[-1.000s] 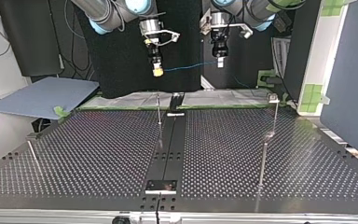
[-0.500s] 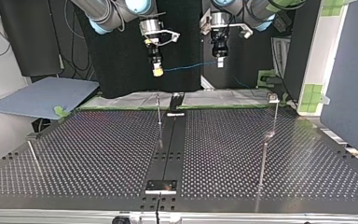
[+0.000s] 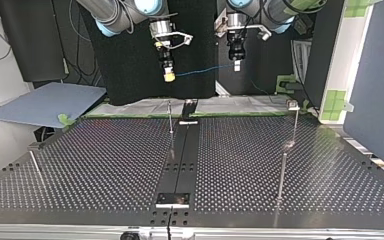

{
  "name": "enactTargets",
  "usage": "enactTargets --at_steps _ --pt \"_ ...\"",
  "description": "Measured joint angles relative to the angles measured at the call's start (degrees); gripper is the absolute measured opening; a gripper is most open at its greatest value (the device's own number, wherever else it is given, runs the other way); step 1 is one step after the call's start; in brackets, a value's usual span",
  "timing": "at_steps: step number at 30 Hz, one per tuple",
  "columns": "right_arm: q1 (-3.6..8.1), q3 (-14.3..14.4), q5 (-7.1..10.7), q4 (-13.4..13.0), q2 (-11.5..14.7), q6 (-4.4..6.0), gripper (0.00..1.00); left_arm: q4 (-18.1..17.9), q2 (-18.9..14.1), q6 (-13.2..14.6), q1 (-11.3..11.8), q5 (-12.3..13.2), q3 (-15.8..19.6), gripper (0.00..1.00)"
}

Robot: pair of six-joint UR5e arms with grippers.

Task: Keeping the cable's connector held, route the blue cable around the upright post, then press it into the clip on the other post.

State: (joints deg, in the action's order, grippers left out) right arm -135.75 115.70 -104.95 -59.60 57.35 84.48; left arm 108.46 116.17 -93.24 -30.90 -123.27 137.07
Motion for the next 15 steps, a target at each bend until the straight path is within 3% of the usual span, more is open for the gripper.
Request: enactTargets --at_steps 15 --pt "0.0 0.0 0.0 0.0 0.0 0.0 0.0 0.0 0.4 0.0 0.0 0.0 0.0 0.0"
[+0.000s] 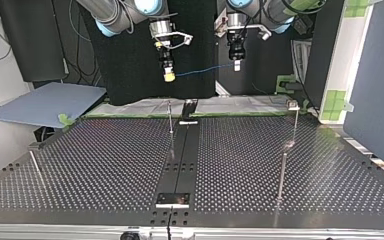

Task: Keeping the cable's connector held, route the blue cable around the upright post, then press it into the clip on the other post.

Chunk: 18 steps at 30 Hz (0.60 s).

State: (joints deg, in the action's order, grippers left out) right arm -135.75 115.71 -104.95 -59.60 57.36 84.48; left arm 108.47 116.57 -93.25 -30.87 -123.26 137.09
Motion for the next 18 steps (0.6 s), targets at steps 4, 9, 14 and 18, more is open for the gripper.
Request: enactTargets --at_steps 4,9,14,18 --pt "0.04 -0.1 -0.07 0.1 -0.1 -0.08 0.0 0.0 0.0 0.0 0.0 0.0 0.0 0.0" --pt "0.23 -1.6 -1.48 1.7 -1.7 -1.65 0.0 0.0 0.0 0.0 0.0 0.0 0.0 0.0" --pt "0.26 -4.1 -2.03 4.1 -4.1 -3.66 0.0 0.0 0.0 0.0 0.0 0.0 0.0 0.0" --pt "0.26 -6.3 -2.1 6.3 -6.3 -4.13 0.0 0.0 0.0 0.0 0.0 0.0 0.0 0.0"
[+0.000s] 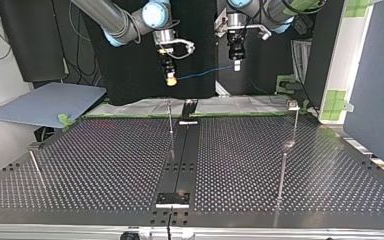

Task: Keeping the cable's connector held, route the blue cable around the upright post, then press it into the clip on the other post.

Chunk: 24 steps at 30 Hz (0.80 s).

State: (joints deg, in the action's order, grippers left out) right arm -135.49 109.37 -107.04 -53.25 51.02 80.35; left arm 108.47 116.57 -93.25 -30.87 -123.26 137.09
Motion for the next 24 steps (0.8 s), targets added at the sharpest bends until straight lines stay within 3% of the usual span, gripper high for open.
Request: enactTargets --at_steps 7,13,19,24 --pt "0.0 -3.1 -0.02 3.4 -3.7 -0.08 0.0 0.0 0.0 0.0 0.0 0.0 0.0 0.0" --pt "0.11 -3.5 -0.15 4.1 -6.2 -0.12 0.0 0.4 0.5 0.4 -0.4 -0.4 -0.1 0.0" --pt "0.16 -3.9 -0.66 5.3 -4.1 1.08 0.0 1.2 0.3 0.9 -2.3 -2.4 -0.5 0.0" --pt "0.03 -4.9 1.01 5.8 -1.6 3.15 0.0 3.5 -2.3 -0.4 -1.8 -2.6 -0.6 0.0"
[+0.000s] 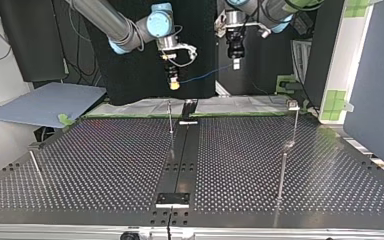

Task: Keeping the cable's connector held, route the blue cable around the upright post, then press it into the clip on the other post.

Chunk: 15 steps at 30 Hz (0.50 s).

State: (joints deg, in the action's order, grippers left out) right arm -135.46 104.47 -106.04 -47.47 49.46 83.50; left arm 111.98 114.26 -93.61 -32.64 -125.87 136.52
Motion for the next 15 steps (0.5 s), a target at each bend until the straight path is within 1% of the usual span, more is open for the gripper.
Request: enactTargets --at_steps 3,5,10,12,15 --pt "-0.06 -1.1 1.37 0.7 1.4 0.85 0.0 1.5 -1.5 -0.4 0.5 -0.2 -0.1 0.0" --pt "-0.12 -1.9 2.18 1.3 2.3 0.91 0.0 2.3 -2.3 -0.6 0.8 -0.2 -0.4 0.0" --pt "-0.25 -4.3 4.55 3.6 4.7 0.77 0.0 4.8 -4.8 -1.0 1.9 -0.2 -2.3 0.0" --pt "-0.18 -5.1 5.45 4.7 5.8 0.97 0.0 5.8 -5.8 -1.1 2.3 -0.3 -3.4 0.0" --pt "0.05 -5.6 6.51 6.2 7.3 1.27 0.0 7.4 -7.4 -1.2 3.0 -0.3 -4.9 0.0"
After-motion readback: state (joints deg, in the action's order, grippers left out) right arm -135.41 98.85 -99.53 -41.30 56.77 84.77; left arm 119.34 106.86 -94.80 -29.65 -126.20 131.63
